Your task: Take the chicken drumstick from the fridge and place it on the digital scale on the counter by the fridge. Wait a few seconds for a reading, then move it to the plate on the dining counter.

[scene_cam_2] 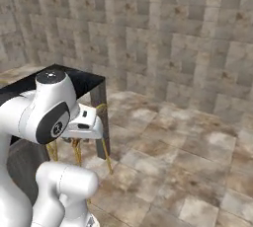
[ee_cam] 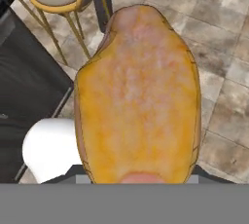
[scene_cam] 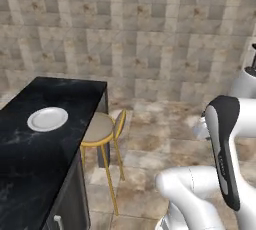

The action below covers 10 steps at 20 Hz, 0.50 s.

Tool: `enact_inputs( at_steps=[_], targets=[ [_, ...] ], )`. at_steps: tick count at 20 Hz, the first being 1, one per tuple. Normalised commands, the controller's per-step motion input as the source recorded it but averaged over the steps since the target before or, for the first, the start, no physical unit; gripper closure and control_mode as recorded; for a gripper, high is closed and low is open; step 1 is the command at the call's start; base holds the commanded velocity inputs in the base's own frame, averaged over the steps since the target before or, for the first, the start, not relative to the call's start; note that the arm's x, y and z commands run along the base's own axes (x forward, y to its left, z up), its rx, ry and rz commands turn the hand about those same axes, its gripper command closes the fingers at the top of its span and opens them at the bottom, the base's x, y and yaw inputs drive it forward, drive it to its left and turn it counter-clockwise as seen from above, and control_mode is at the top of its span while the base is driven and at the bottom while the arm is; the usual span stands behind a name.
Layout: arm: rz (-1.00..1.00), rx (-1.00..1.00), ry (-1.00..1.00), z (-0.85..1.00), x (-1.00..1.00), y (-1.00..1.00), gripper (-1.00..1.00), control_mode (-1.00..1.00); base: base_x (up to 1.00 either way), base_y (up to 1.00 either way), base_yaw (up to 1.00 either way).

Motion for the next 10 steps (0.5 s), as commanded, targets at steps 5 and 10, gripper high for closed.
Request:
enact_inputs(
  at_steps=[5, 10],
  targets=[
    [0.0, 0.0, 0.0, 0.0, 0.0, 0.0, 1.0, 1.0, 0.07, -0.34, 0.75],
    [0.0, 0.0, 0.0, 0.0, 0.0, 0.0, 1.0, 1.0, 0.33, -0.46, 0.63]
  ],
)
